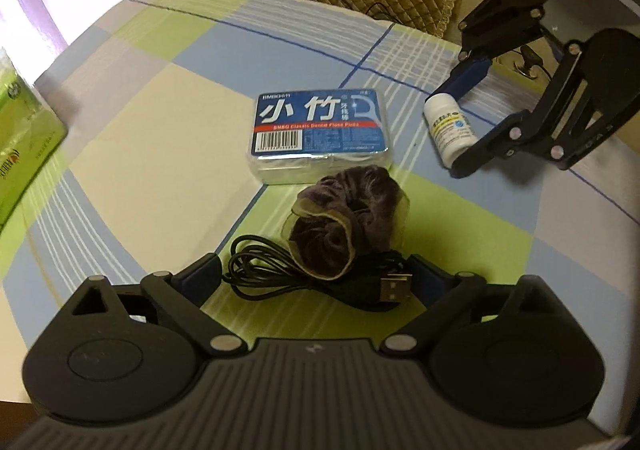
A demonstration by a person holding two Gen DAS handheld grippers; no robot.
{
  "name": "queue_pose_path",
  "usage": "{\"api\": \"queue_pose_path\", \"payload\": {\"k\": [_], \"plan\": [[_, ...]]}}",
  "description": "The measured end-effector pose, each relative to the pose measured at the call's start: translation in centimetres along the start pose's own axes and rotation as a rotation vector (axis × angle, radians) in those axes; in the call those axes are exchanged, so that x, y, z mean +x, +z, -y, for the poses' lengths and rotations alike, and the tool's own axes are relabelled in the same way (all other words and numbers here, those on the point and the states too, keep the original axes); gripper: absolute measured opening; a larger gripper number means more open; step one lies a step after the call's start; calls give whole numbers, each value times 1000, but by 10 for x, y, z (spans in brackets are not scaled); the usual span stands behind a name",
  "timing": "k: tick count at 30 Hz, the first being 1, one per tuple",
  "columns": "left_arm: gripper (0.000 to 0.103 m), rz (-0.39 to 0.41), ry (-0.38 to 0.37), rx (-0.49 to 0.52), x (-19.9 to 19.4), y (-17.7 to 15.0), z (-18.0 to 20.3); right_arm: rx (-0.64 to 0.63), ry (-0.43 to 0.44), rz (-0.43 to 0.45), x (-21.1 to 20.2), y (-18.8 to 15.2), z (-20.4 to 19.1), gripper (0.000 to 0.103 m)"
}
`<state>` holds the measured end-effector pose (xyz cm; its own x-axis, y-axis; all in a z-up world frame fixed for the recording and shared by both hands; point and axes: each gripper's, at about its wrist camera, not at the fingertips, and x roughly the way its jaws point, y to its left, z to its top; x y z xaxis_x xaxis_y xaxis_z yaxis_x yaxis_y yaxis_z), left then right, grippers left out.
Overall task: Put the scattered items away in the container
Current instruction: 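Lift the pill bottle with the right tool while the left tool grasps the black USB cable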
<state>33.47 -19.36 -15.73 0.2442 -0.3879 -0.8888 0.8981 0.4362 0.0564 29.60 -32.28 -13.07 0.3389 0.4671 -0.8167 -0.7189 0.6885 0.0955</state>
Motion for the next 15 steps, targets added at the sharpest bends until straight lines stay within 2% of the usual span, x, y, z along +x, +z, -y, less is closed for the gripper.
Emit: {"api": "queue_pose_path", "payload": {"k": [6, 15], "plan": [[97, 25, -42, -12, 1, -6, -3, -15, -5, -5, 0, 1, -1, 50], [97, 15, -25, -30, -8, -17, 11, -45, -15, -13, 1, -1, -7, 50]]}}
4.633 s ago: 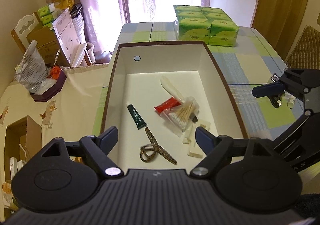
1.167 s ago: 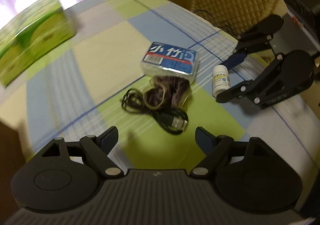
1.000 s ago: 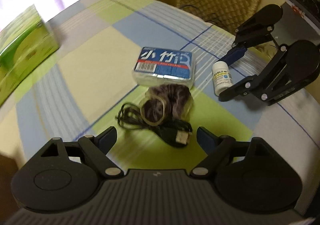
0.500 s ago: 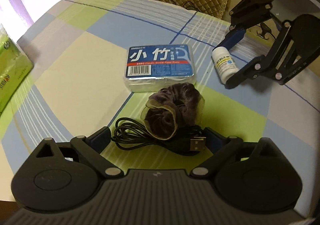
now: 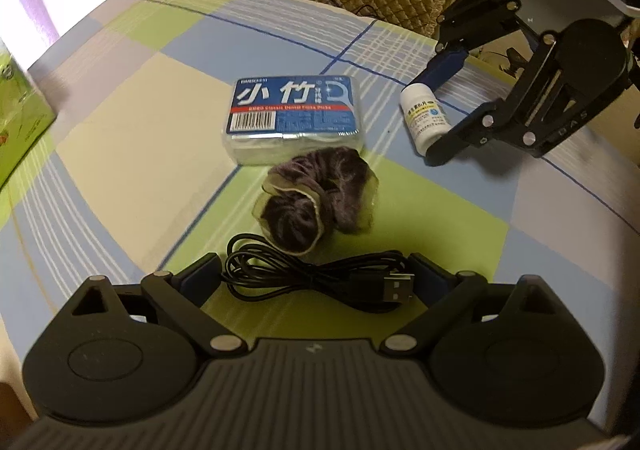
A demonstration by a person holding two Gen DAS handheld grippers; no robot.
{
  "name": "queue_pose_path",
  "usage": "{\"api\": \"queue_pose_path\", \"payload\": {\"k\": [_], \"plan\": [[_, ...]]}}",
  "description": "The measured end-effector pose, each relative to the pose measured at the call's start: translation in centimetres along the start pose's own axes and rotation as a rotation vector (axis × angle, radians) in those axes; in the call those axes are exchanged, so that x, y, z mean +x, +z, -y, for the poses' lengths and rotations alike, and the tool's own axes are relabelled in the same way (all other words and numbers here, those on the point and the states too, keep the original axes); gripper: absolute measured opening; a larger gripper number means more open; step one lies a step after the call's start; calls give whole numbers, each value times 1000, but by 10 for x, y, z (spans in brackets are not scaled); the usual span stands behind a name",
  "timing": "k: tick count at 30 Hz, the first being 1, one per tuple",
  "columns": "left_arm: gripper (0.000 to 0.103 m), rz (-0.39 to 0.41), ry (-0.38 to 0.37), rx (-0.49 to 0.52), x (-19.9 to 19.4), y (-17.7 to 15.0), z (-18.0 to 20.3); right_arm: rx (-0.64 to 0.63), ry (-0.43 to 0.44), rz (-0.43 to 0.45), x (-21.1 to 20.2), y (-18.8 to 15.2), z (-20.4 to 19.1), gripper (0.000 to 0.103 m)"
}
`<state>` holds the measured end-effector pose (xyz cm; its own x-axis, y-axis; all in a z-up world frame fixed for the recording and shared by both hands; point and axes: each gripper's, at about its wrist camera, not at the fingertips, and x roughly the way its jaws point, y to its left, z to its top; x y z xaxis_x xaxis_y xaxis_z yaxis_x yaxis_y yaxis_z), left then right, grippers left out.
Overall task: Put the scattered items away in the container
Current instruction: 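Lift the pill bottle with the right tool while the left tool grasps the black USB cable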
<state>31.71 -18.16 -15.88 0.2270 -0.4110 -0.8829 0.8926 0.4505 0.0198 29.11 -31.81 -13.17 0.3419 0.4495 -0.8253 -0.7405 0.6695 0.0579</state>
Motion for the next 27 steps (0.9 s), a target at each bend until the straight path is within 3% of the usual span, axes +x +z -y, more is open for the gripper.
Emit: {"api": "queue_pose_path", "payload": {"k": [12, 19, 27], "plan": [[96, -74, 111, -124, -4, -2, 27, -49, -10, -9, -1, -6, -17, 50], [96, -80, 166, -294, -17, -19, 46, -69, -6, -22, -4, -9, -32, 50], [95, -85, 204, -361, -39, -46, 71, -89, 0, -46, -1, -10, -51, 50]]}}
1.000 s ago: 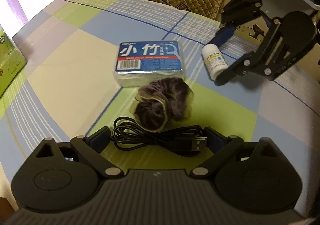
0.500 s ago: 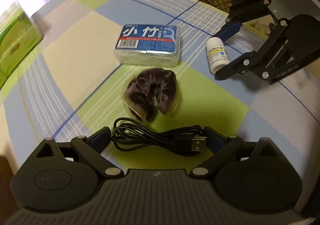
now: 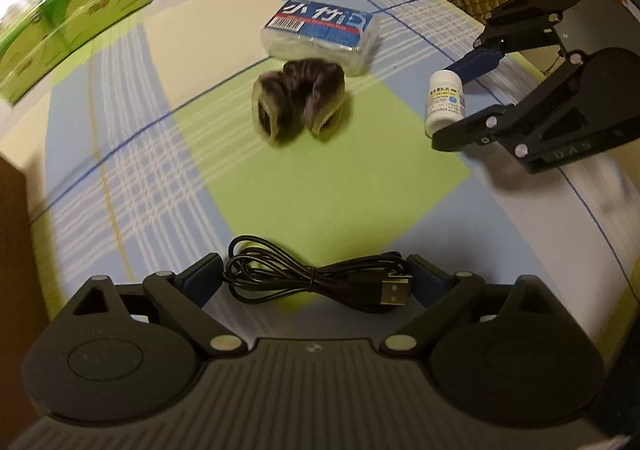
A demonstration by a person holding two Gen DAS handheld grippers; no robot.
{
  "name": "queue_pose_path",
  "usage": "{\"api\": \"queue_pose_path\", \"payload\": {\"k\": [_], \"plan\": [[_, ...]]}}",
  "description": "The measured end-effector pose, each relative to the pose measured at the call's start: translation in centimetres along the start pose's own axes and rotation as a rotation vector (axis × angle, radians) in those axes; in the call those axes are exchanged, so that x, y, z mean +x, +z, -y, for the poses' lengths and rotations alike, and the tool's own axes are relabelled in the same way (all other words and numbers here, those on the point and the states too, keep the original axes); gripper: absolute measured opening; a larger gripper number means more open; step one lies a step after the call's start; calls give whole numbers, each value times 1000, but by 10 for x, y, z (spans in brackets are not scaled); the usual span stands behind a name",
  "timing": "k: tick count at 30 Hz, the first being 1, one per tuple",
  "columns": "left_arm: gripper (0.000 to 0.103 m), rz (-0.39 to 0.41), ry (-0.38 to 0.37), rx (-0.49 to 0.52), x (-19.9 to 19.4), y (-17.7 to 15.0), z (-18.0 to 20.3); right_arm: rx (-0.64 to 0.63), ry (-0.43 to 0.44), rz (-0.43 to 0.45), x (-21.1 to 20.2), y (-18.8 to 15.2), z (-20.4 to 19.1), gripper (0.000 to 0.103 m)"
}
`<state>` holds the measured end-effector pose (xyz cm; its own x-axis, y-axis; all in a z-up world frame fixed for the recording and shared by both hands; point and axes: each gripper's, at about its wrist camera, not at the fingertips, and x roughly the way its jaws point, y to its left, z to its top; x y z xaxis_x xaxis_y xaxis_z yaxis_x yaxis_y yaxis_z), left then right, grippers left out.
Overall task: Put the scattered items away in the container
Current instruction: 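Lift the pill bottle with the right tool while the left tool grasps the black USB cable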
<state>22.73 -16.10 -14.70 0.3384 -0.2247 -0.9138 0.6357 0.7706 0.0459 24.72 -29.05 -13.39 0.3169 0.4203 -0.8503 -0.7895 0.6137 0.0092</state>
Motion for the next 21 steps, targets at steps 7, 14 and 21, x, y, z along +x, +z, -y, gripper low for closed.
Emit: {"api": "queue_pose_path", "payload": {"k": [7, 14, 21], "plan": [[94, 72, 8, -88, -40, -15, -5, -68, 3, -31, 0, 6, -28, 49], [94, 185, 39, -145, -92, -26, -20, -81, 35, 23, -16, 26, -56, 49], [94, 276, 98, -205, -144, -50, -49, -107, 71, 107, -31, 64, -88, 49]]}}
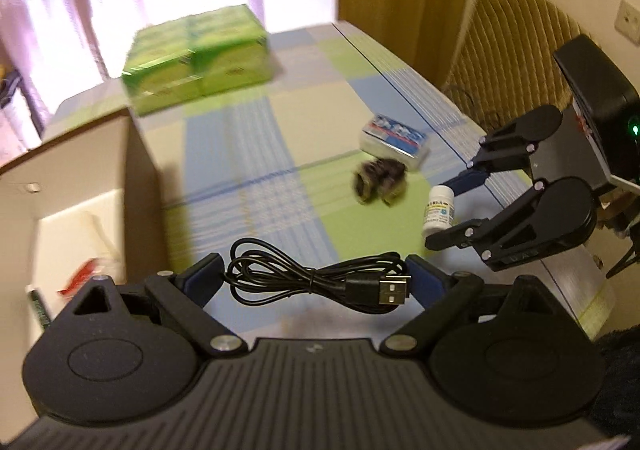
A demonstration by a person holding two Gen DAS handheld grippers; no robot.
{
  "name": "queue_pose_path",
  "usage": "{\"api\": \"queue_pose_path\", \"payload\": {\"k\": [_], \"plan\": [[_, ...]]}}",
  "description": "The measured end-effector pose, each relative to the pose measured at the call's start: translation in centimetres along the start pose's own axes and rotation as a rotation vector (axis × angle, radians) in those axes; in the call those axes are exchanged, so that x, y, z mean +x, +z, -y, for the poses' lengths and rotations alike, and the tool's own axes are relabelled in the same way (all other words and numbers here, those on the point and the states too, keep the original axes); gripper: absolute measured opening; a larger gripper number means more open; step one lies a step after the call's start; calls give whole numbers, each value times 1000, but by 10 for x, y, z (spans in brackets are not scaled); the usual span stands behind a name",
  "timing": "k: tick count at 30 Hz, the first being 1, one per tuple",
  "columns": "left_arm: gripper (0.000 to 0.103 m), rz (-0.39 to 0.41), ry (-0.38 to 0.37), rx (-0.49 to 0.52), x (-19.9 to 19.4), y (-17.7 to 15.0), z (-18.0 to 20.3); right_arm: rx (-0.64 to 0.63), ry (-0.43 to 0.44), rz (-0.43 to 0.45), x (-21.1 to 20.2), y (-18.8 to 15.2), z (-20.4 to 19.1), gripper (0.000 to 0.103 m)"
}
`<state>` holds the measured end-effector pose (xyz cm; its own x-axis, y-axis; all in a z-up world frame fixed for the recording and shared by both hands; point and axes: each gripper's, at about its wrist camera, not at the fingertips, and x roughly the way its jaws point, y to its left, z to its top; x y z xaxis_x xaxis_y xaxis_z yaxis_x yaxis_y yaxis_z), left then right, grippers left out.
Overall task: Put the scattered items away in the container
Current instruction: 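Lift the pill bottle with the right tool while the left tool grasps the black USB cable, then carry the pill bottle and USB cable over the box with both tools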
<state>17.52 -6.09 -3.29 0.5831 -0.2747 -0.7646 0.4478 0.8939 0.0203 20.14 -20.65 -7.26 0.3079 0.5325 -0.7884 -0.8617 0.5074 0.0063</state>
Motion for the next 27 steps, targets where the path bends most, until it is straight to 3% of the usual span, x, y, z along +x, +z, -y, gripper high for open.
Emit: {"api": "queue_pose_path", "payload": {"k": [7, 15, 21, 27], "plan": [[94, 59, 85, -53, -45, -11, -53, -36, 66, 82, 3, 50, -42, 49], [94, 66, 170, -125, -79, -37, -117, -79, 162, 175, 25, 115, -92, 49], [94, 69, 189, -125, -92, -49, -162, -120, 185, 169, 58, 151, -115, 49], [94, 50, 164, -66, -79, -43, -200, -137, 138, 130, 93, 172, -114, 49]]}}
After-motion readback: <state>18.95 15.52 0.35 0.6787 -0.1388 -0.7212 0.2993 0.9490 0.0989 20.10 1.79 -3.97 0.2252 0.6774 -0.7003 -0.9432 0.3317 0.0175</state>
